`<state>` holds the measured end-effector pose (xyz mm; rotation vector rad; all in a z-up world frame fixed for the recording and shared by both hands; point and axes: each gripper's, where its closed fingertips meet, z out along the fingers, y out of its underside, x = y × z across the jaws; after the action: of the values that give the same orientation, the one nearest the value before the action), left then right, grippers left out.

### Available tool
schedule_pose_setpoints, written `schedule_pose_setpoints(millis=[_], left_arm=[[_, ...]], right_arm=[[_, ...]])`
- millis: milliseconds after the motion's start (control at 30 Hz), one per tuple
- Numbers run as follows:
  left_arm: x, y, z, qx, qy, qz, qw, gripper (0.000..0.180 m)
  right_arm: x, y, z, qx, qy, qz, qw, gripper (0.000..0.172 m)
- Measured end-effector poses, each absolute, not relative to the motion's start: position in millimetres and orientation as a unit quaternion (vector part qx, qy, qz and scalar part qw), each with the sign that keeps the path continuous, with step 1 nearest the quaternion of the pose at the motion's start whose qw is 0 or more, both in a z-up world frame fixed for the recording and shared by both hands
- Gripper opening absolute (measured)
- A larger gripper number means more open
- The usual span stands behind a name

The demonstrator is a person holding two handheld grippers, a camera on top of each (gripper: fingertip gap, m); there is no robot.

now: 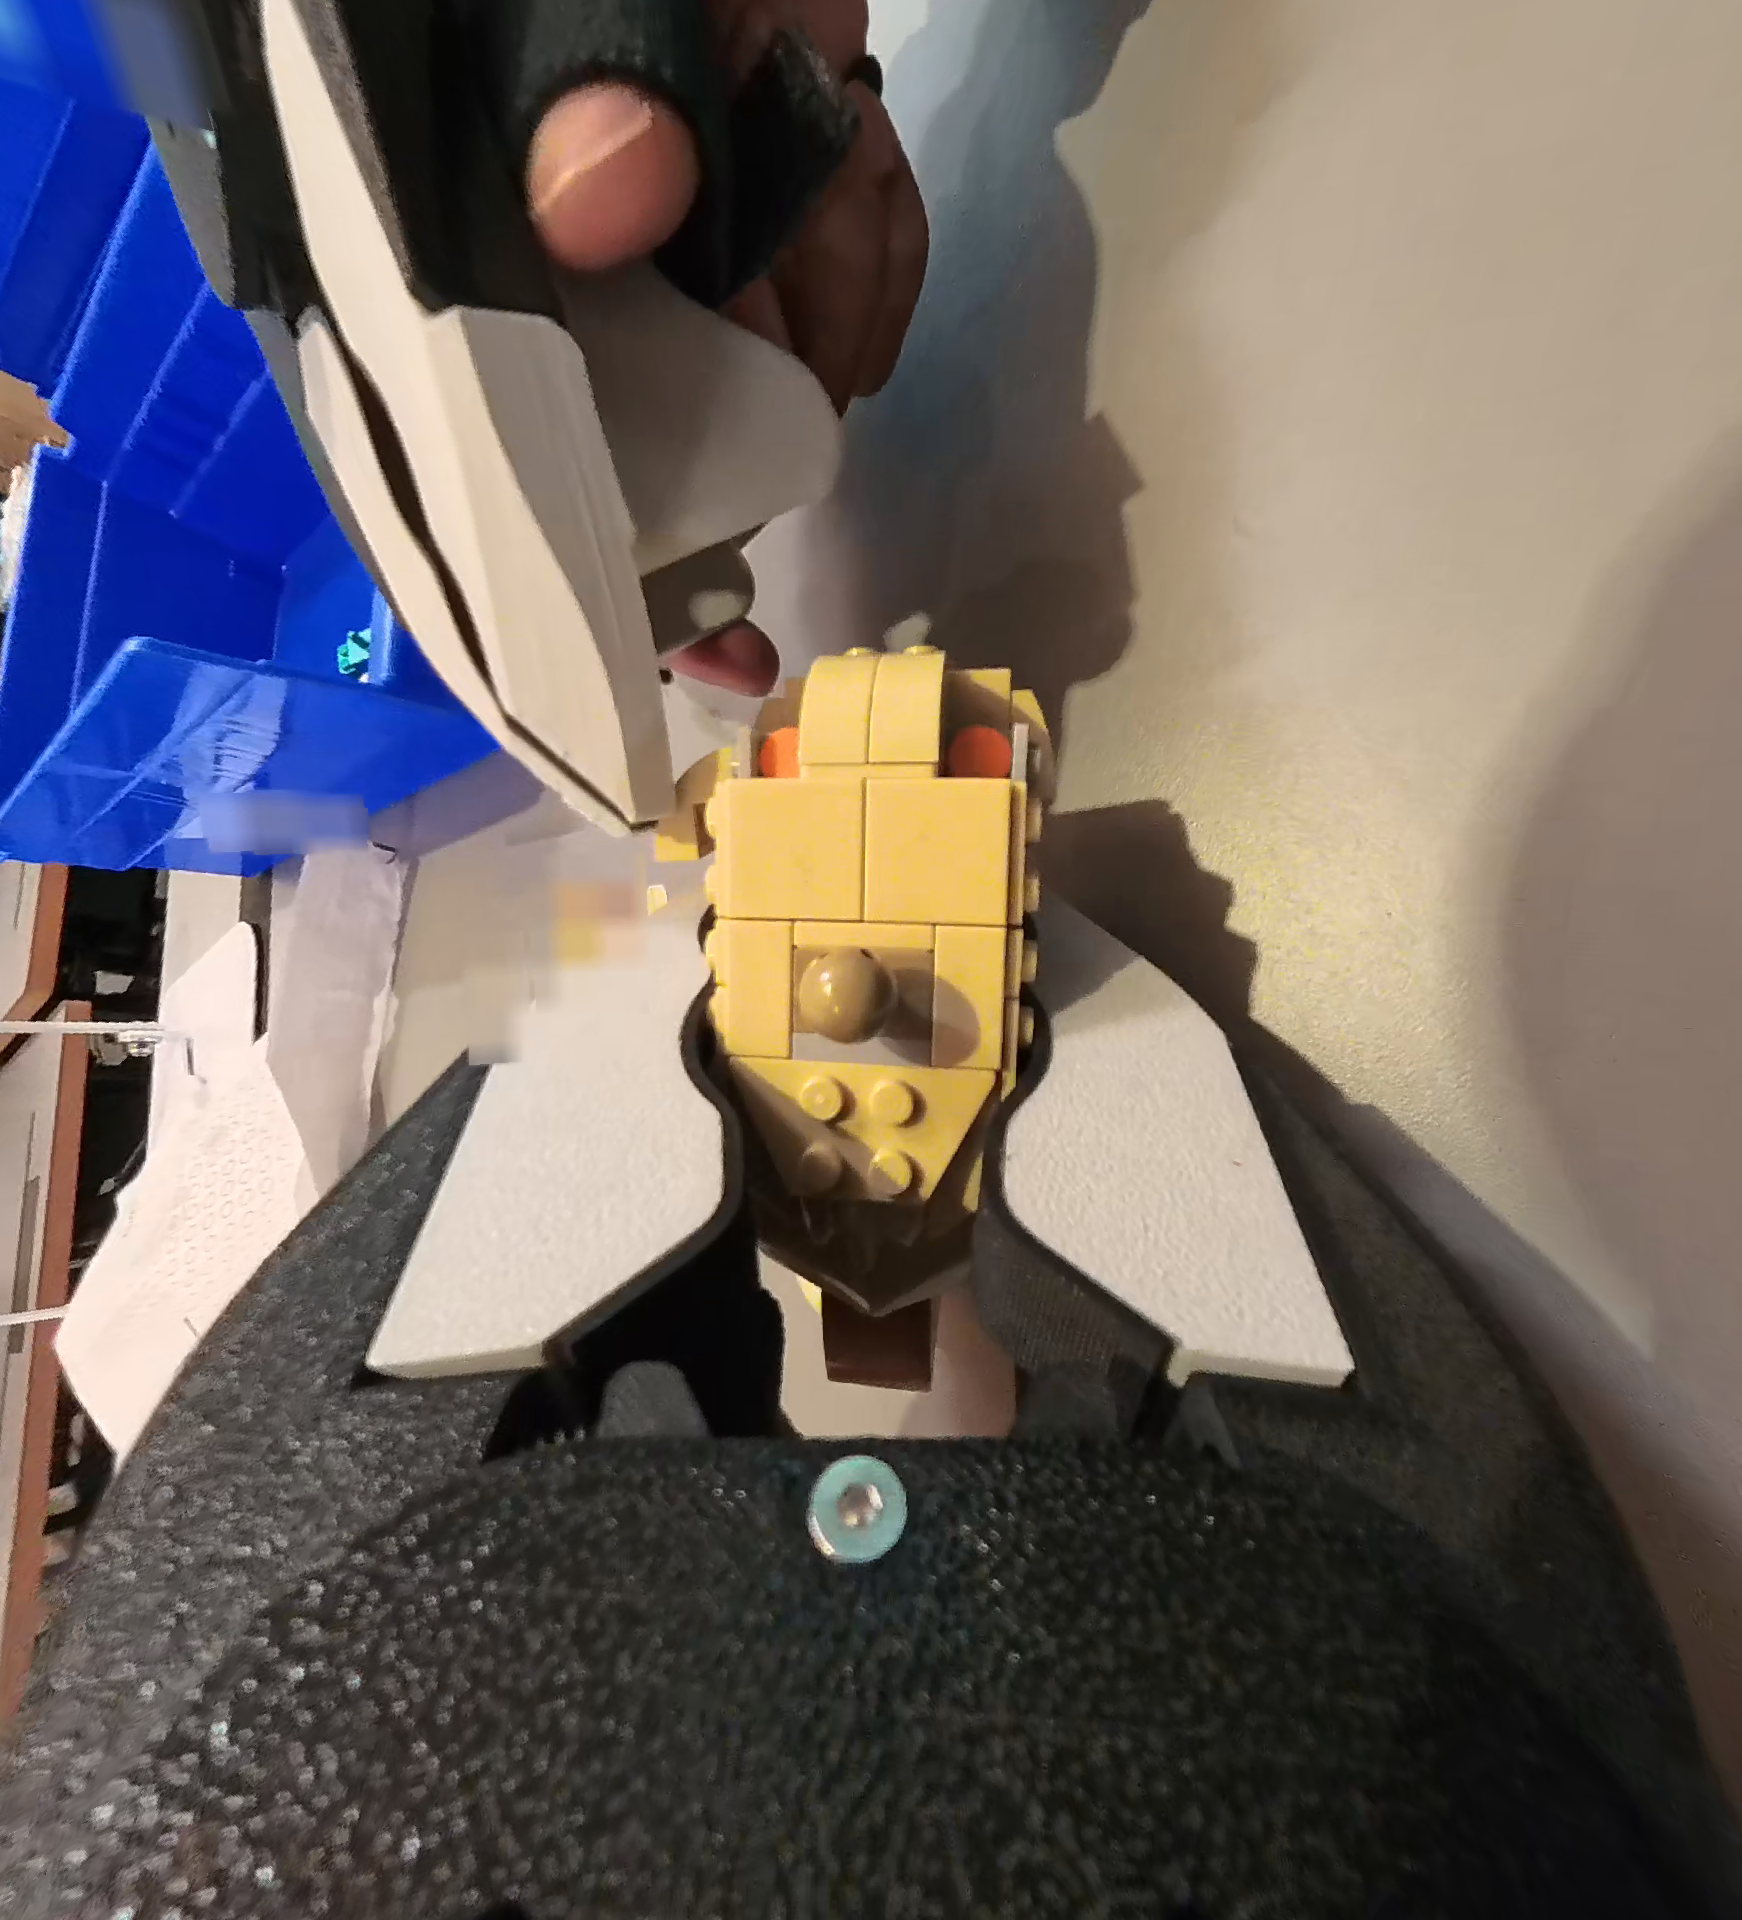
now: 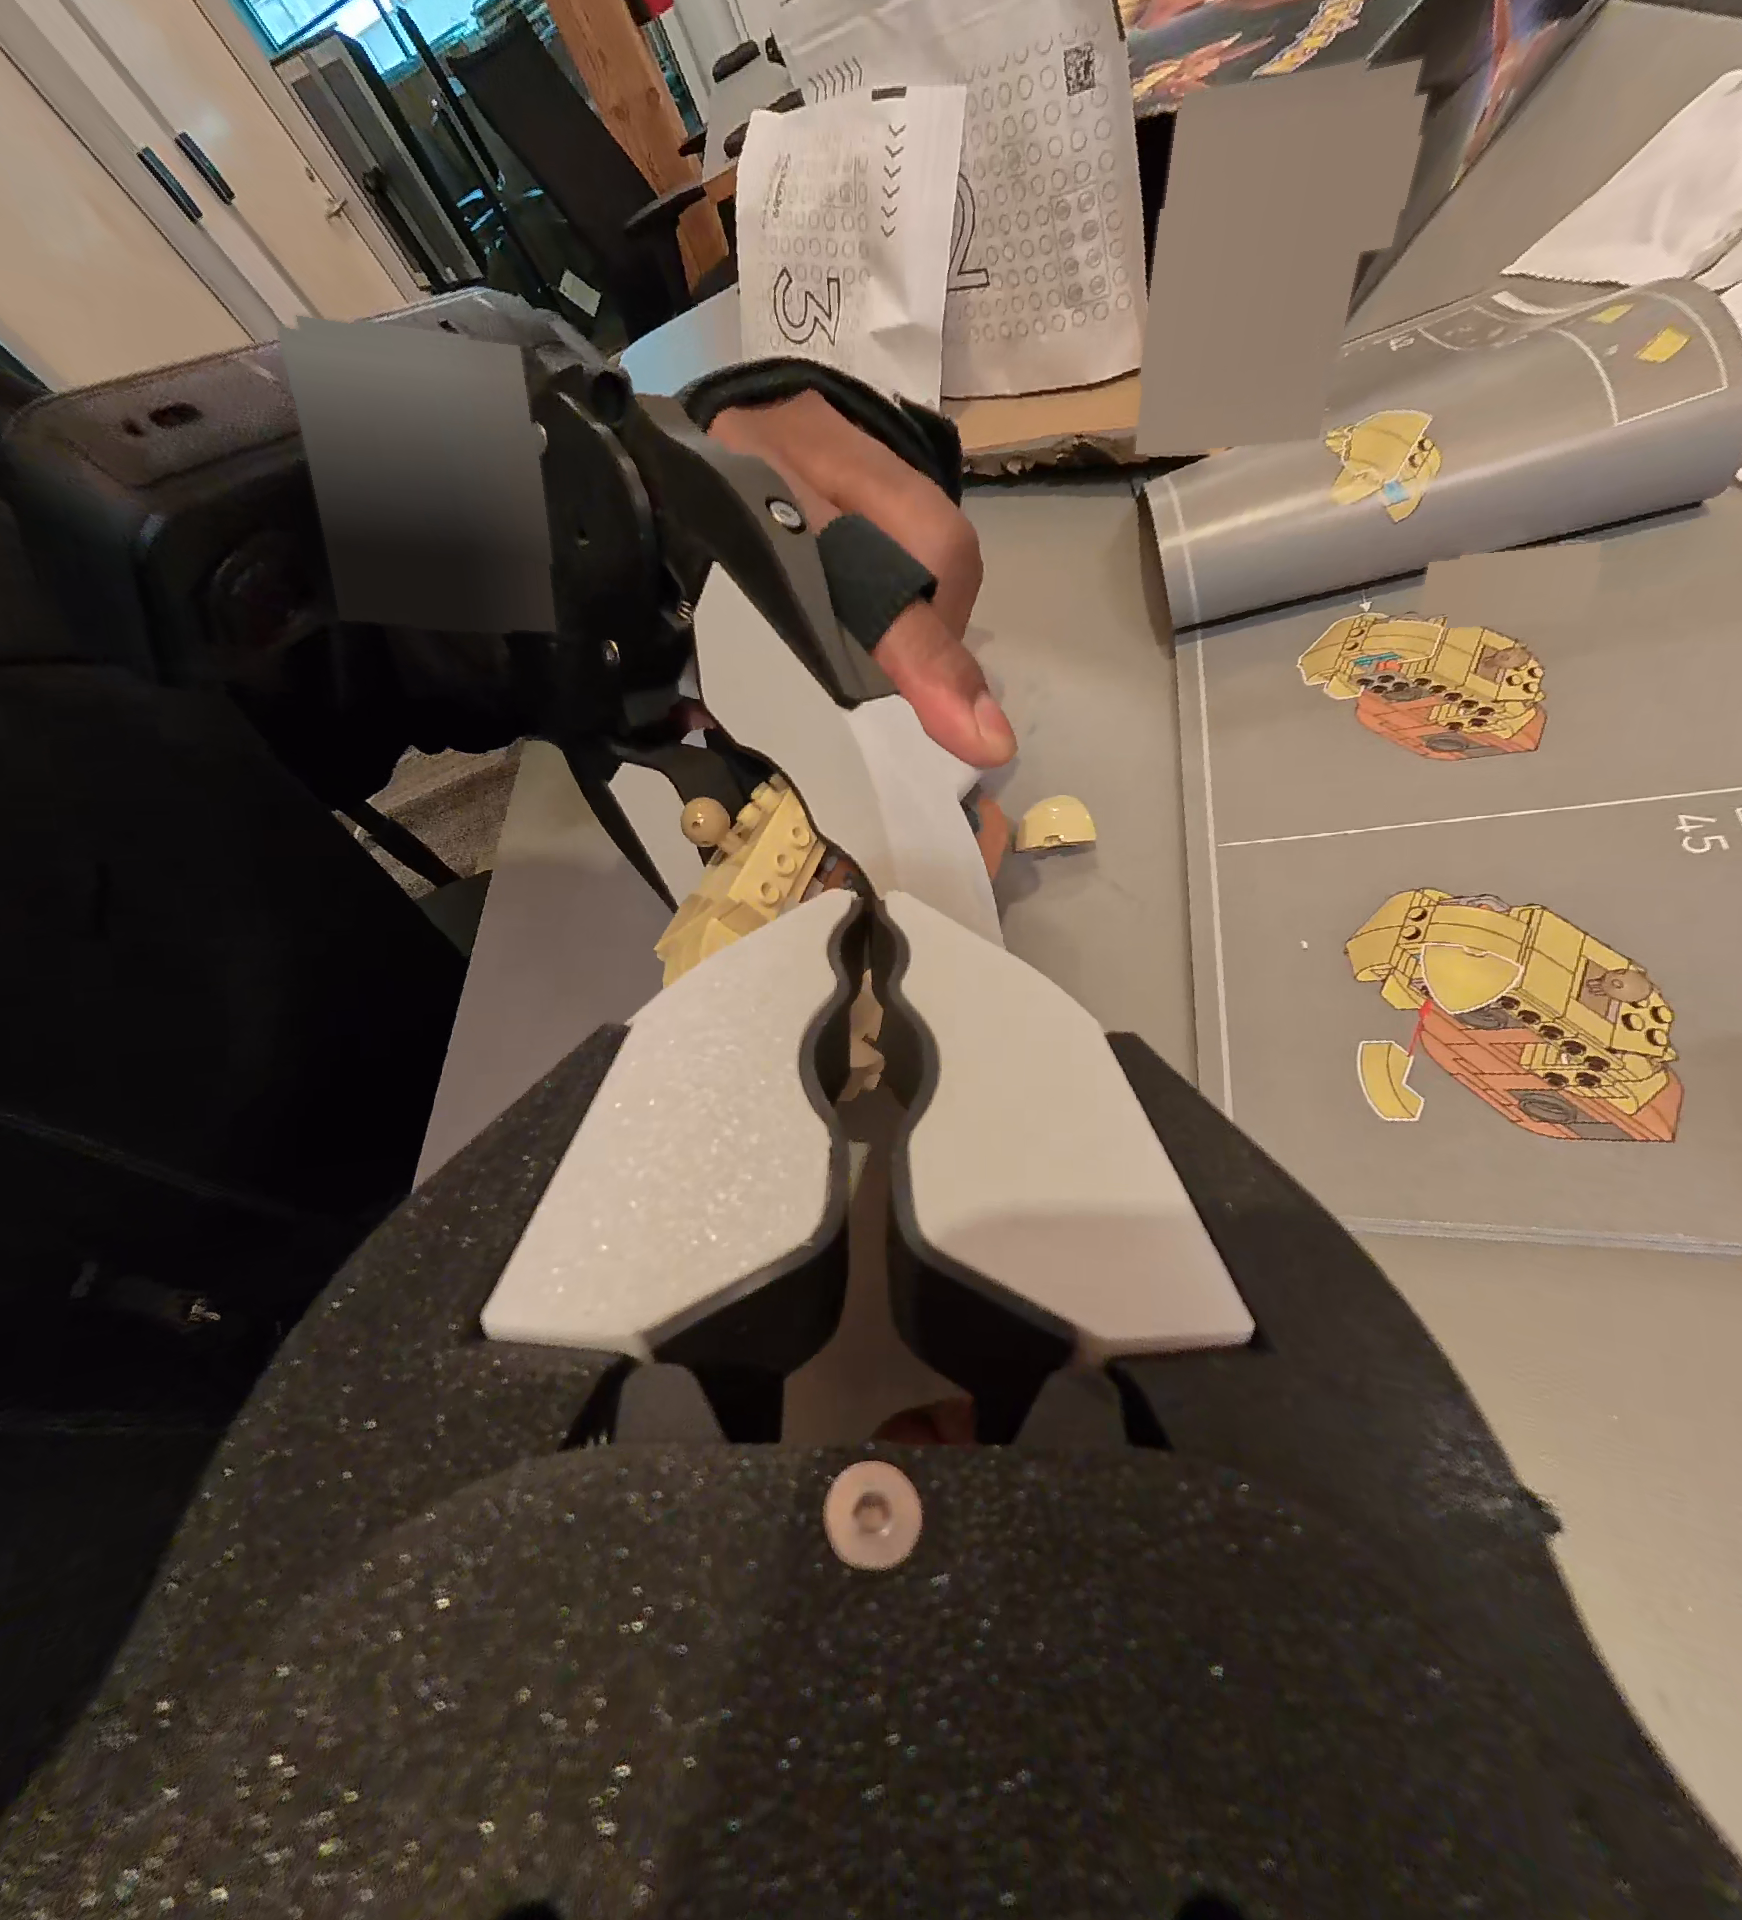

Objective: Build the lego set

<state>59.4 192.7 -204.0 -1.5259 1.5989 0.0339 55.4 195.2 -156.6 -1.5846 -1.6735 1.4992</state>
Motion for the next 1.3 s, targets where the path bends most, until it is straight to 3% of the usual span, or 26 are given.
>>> schedule_pose_setpoints(millis=[500, 667, 1300], left_arm=[[65, 187, -194, -0.597, 0.648, -0.013, 0.472, 0.049], [61, 189, -195, -0.596, 0.651, 0.010, 0.469, 0.048], [56, 192, -202, -0.592, 0.668, 0.058, 0.447, 0.049]], right_arm=[[58, 188, -144, -0.526, -0.599, 0.568, 0.204, 0.000], [57, 197, -147, -0.550, -0.589, 0.554, 0.208, 0.014], [57, 190, -155, -0.577, -0.563, 0.577, 0.129, 0.007]])
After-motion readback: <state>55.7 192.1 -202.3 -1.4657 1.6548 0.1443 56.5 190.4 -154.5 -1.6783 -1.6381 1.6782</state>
